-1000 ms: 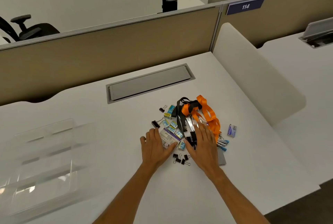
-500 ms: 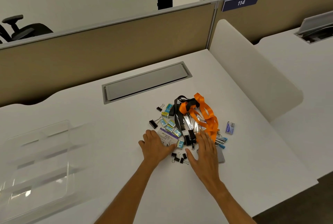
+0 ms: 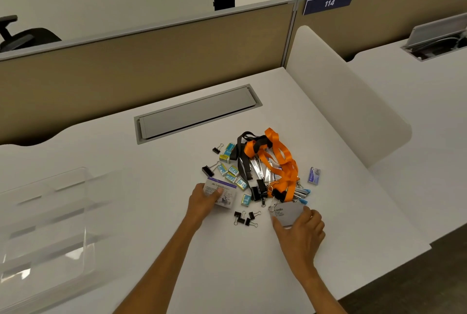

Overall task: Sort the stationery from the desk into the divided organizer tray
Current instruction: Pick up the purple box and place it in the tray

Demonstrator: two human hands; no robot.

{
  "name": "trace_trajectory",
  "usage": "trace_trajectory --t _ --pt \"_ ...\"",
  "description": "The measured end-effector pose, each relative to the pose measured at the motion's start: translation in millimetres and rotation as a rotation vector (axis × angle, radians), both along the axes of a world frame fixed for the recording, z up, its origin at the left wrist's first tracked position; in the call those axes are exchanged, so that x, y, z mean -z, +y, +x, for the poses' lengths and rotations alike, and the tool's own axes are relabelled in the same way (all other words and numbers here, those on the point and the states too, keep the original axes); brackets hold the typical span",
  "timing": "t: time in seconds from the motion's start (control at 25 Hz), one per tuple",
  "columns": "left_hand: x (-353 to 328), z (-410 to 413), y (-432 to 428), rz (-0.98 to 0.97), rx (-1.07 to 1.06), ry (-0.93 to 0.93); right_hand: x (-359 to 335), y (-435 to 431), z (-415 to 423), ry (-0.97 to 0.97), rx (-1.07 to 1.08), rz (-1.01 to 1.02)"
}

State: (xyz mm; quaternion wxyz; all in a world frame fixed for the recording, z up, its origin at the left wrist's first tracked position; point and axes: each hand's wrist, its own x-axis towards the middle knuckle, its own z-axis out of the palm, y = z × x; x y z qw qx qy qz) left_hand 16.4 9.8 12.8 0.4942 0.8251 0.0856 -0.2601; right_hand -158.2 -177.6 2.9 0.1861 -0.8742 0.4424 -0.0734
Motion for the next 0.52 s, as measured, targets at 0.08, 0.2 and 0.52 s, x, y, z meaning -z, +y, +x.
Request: trace_trajectory --t 0.08,0.2,0.52 --pt "-4 0 7 -0.082 -0.052 0.004 1 2 2 0.041 0.011 0.035" --pt "-9 -2 11 -0.133 -0.087 0.008 2 6 7 0.082 -0.001 0.055" --pt "-8 -9 14 -0.286 -0.099 0.109 -8 -1 9 0.113 0.062 0.159"
